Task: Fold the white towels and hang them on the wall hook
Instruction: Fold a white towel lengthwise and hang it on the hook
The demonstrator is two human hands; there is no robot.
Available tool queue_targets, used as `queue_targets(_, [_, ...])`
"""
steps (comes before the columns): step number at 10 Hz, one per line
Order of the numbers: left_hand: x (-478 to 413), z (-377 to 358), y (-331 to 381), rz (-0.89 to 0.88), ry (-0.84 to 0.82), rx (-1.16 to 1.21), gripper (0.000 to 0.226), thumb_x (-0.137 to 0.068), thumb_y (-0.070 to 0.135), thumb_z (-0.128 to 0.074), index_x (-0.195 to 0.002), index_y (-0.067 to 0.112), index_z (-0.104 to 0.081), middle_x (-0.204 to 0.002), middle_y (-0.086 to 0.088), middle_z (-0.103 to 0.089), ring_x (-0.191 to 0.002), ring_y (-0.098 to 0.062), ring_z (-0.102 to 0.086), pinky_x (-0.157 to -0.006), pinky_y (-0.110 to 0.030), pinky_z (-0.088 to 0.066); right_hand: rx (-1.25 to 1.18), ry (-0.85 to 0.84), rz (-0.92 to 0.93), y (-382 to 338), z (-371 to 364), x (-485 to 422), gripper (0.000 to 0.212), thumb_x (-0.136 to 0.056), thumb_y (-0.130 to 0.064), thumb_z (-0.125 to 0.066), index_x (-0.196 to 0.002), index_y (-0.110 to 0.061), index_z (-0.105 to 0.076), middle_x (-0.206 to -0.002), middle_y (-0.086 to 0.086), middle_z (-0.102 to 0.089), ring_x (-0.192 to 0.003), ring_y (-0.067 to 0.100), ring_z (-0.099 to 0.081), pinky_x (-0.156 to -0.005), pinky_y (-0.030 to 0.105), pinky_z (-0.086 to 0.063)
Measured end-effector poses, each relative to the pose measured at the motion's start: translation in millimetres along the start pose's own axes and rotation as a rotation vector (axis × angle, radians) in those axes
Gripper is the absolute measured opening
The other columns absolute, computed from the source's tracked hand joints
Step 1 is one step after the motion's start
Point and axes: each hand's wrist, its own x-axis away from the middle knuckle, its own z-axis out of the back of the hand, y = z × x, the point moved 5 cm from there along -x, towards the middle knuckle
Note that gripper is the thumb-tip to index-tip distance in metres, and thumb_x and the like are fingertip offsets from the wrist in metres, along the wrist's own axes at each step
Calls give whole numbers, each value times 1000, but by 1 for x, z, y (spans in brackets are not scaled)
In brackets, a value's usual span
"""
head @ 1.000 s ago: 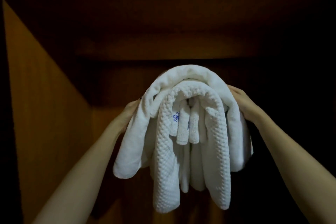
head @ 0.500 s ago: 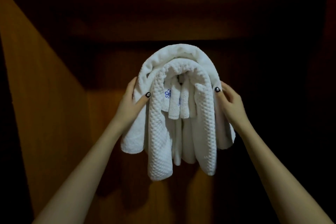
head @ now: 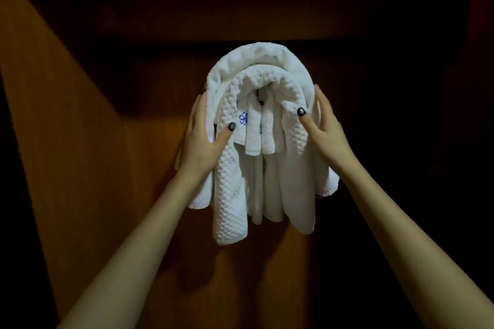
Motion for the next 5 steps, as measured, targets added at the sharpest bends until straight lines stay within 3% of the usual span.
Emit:
queue_targets(1, [4,-13,10,26,-6,-79,80,-88,31,-63,-151,27,-13,-160,2,-9,-144,-13,-13,-113,-31,-19,58,-38,92,-13,-14,-3,65,-93,-24,-62,-150,-23,-30,-153,-10,-35,-139,7,-34,-115,38,-33])
queue_targets(2, [10,-12,14,39,-20,-52,75,-91,26,-61,-151,26,-17,-160,1,-11,-145,-15,-13,-115,-32,-18,97,0,55,-12,-17,4,71,-93,-17,-60,-153,-15,-22,-157,-1,-30,-144,12,-28,-117,42,-28])
queue_targets(4, [22,5,49,43,-64,-148,65,-94,24,-55,-150,16,-23,-158,-3,-17,-145,-18,-13,-118,-32,-13,116,-120,-87,-23,-11,31,75,-96,-23,-55,-155,-18,-9,-161,0,-21,-146,17,-24,-117,45,-28])
queue_targets(5, [35,9,74,56,-156,-214,62,-95,24,-53,-150,17,-24,-158,-4,-17,-146,-19,-11,-116,-32,-11,308,-206,-144,-34,-4,55,78,-96,-31,-54,-155,-17,-5,-161,8,-15,-147,23,-20,-118,45,-26])
